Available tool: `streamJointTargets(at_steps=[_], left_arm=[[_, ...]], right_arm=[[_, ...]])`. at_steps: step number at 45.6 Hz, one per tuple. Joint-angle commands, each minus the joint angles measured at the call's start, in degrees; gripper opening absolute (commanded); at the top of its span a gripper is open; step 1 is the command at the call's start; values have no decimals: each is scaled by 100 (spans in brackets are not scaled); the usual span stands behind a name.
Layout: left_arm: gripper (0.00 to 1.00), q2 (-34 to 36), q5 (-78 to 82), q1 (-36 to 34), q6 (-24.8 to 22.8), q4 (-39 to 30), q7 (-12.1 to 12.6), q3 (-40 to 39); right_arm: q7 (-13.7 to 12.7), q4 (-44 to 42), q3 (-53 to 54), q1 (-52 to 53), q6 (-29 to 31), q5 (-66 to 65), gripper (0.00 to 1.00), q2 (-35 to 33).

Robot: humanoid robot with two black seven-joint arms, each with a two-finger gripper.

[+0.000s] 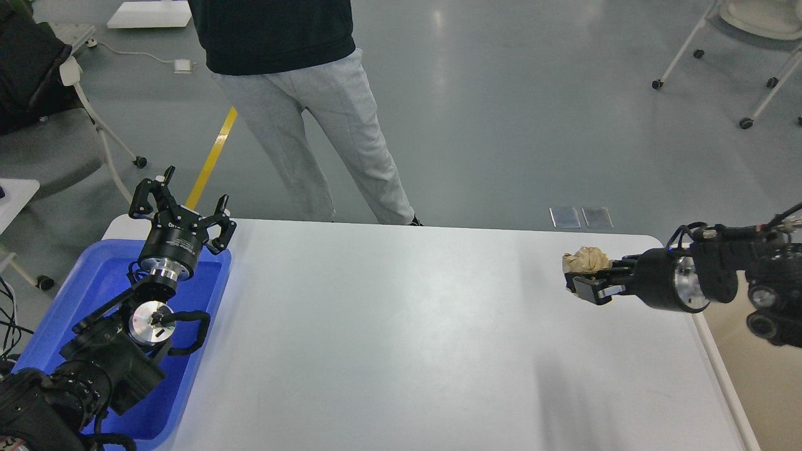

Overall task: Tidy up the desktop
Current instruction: 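Lift the object with the right gripper and carry it toward the white bin, then open the right gripper to drop the object into the white bin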

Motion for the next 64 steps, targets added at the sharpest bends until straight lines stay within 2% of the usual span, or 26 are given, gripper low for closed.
streamJointTargets(at_steps=[1, 17, 25, 36, 50, 57, 64], left_arm=[[100, 1, 0, -1, 3, -2, 0, 0], [100, 1, 0, 8, 3, 6, 0, 0], [100, 1, 0, -1, 3, -2, 0, 0], [100, 1, 0, -1, 3, -2, 0, 0], [100, 1, 0, -1, 3, -2, 0, 0], [100, 1, 0, -1, 3, 6, 0, 0], [100, 1, 0, 8, 3, -2, 0, 0]], right_arm=[[37, 262, 83, 841, 678, 110, 0, -689], [28, 342, 101, 982, 757, 118, 0, -918], [-25, 52, 110, 824, 643, 259, 0, -996], [-7, -493, 119, -186, -104, 1084, 0, -1568], [10, -1907, 119, -1303, -640, 3281, 0, -1524], [19, -2707, 198, -1918, -772, 4625, 0, -1182], [19, -3296, 470, -2560, -878, 5435, 0, -742]])
